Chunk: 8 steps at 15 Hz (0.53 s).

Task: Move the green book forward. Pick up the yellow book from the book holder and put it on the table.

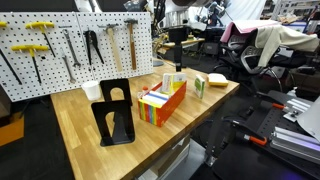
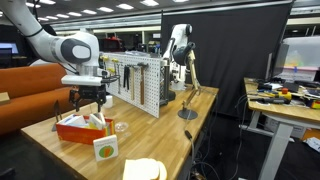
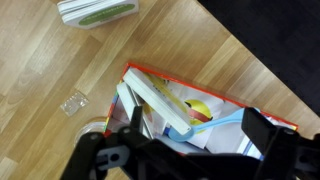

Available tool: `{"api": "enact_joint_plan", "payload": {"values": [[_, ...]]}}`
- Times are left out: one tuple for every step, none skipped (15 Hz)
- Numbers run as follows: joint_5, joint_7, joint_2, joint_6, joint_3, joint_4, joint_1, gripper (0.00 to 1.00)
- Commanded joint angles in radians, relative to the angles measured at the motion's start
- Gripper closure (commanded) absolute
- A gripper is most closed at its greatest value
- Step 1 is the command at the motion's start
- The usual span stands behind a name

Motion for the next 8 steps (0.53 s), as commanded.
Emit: {"api": "enact_joint_plan", "payload": {"values": [[-0.005, 0.004, -0.001, -0.002, 0.016, 0.002, -0.016, 0.00], [-0.005, 0.004, -0.001, -0.002, 0.016, 0.002, -0.016, 0.00], [-0.005, 0.004, -0.001, -0.002, 0.016, 0.002, -0.016, 0.00], [0.021, -0.046, 0.008, -0.004, 0.024, 0.006, -0.026, 0.00], [0.028, -0.084, 0.016, -0.012, 0.030, 0.011, -0.030, 0.00], [0.038, -0.141, 0.026, -0.021, 0.039, 0.017, -0.036, 0.00], [0.038, -0.174, 0.033, -0.024, 0.043, 0.020, -0.037, 0.00], [0.033, -0.207, 0.043, -0.030, 0.047, 0.026, -0.036, 0.00]]}}
